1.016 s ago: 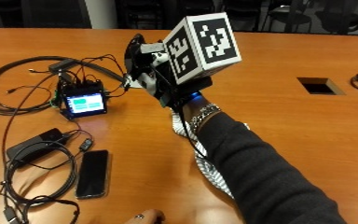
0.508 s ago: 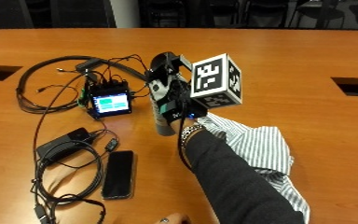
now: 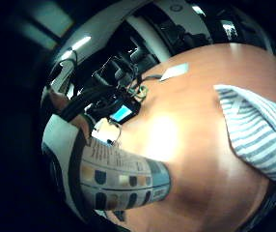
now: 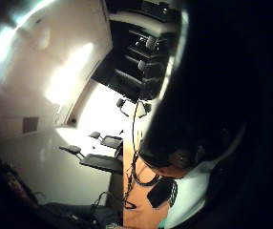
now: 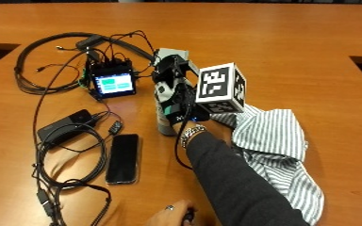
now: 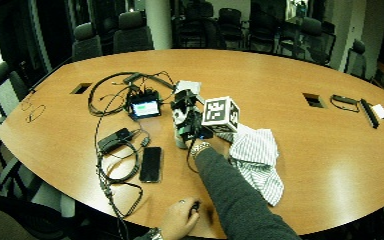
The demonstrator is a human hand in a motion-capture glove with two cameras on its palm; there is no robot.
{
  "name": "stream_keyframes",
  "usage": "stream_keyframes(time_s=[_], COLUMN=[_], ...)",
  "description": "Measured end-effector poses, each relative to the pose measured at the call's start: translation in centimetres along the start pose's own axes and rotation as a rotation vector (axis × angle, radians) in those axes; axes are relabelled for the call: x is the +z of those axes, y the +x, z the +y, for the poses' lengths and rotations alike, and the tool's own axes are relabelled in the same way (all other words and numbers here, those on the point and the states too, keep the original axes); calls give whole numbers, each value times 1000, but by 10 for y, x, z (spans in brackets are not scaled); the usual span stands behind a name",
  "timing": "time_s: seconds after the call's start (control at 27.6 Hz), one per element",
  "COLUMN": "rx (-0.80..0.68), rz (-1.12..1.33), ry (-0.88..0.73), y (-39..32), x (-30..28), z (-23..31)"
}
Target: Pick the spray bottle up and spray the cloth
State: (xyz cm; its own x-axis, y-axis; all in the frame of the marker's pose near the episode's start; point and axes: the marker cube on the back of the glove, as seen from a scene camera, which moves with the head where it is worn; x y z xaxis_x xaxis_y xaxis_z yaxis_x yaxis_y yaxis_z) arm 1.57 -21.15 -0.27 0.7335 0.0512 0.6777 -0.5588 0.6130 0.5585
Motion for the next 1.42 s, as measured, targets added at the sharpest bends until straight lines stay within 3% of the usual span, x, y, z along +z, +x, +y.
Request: stream_keyframes(time_s=[0.51,1.02,1.42], rx=[-69,55,222], rz=[14,55,56], ry=[3,13,-226], y=[-21,26,26], x=[-12,-18,5], z=[-3,34,70])
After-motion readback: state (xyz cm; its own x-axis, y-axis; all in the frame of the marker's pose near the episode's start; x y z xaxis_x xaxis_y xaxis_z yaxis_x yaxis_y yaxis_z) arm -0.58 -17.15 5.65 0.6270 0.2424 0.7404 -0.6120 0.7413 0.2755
